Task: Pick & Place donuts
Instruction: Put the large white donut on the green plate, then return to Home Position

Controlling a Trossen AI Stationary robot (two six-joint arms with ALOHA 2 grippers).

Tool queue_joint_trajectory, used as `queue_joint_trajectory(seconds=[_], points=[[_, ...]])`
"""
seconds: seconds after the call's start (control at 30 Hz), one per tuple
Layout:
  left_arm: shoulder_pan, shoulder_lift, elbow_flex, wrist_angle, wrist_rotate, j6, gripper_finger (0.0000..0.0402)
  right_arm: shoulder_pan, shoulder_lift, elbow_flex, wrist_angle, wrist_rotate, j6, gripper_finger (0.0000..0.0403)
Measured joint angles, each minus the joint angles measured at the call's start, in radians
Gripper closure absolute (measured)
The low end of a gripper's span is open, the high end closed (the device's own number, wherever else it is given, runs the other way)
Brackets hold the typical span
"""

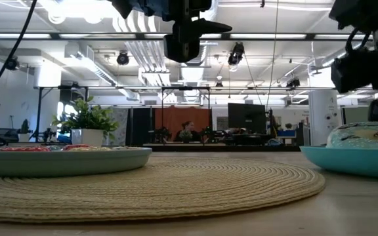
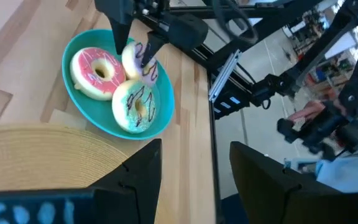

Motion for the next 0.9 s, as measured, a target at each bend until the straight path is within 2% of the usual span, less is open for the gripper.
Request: queue_joint_trajectory(seconds=[0.13,0.3,0.47,0.63,0.77,0.9], points=[[0.011,0.000,0.000,-0.026,0.001,0.028,0.0238,0.000,-0.018,0.032,0.004,0.039,-0.035,0.0183],[0.017,0.000,0.000,-0.015,0.019,-0.057,0.0238,0.000,-0.040,0.091,0.003,0.059,-0.167,0.0181],[0.008,-0.026,0.000,0.017,0.055,0.002,0.0238,-0.001,-0.067,0.180,0.001,0.108,-0.314,0.0181],[0.011,-0.119,-0.001,0.020,0.050,0.054,0.0238,-0.001,-0.121,0.281,-0.014,0.130,-0.469,0.0181],[0.010,-0.255,-0.018,-0.016,-0.019,0.126,0.0239,-0.012,-0.207,0.299,-0.123,0.220,-0.453,0.0181],[0.012,-0.426,-0.125,-0.066,-0.180,0.166,0.0239,-0.030,-0.347,0.264,-0.215,0.321,-0.380,0.0181]])
